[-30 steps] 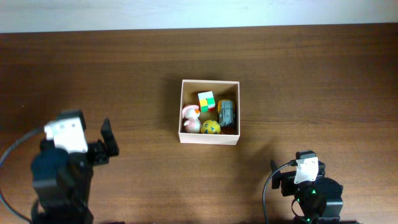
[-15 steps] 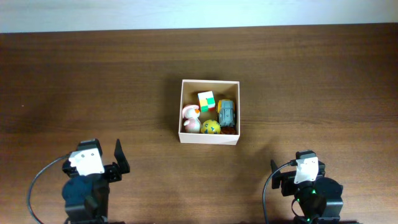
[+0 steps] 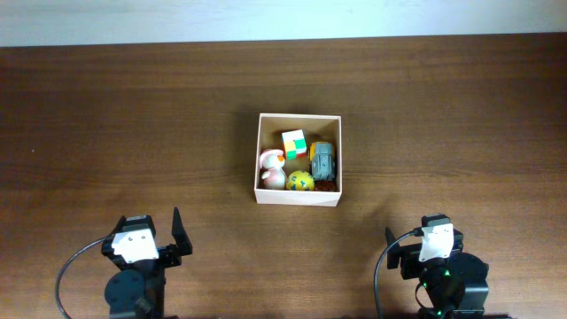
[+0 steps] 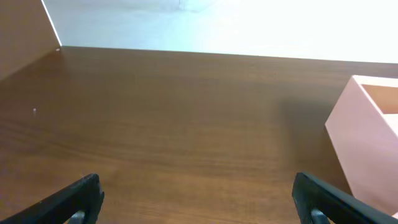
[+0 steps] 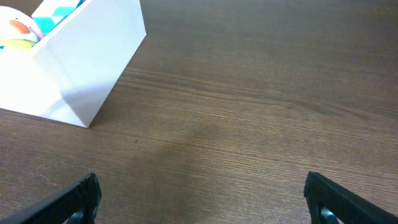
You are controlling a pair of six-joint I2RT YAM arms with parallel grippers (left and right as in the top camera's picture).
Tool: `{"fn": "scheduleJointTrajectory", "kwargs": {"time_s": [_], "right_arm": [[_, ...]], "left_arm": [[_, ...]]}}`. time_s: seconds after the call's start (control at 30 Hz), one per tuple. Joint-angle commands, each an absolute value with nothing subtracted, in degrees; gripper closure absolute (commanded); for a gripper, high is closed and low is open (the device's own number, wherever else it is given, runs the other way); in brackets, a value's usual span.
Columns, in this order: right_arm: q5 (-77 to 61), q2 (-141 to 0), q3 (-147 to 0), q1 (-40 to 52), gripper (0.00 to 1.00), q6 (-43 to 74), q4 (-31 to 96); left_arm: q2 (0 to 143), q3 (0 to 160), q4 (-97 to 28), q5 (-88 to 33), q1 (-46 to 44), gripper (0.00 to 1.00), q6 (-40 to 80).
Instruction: Pack container
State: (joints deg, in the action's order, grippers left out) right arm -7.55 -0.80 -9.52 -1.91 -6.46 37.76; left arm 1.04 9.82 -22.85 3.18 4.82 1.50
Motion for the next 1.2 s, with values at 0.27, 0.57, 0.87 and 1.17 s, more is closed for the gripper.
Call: {"fn": "scheduleJointTrajectory", "kwargs": {"time_s": [0.27, 0.57, 0.87, 1.17], "right_arm": [[-7.9, -0.2, -9.2, -2.3, 0.01, -6.7, 37.7], [-7.9, -0.2, -9.2, -2.3, 0.01, -6.7, 37.7], [-7.9, -0.2, -9.2, -2.3, 0.01, -6.7, 37.7], [-7.9, -0.2, -9.2, -2.3, 0.01, -6.6, 37.7]], "left_arm": [[0.4, 6.7, -22.5, 2.3, 4.5, 0.01, 1.0], [0.4, 6.8, -22.5, 2.3, 4.5, 0.01, 1.0], [0.4, 6.7, -22.5, 2.3, 4.5, 0.01, 1.0], [0.4, 6.7, -22.5, 2.3, 4.5, 0.01, 1.0]]}}
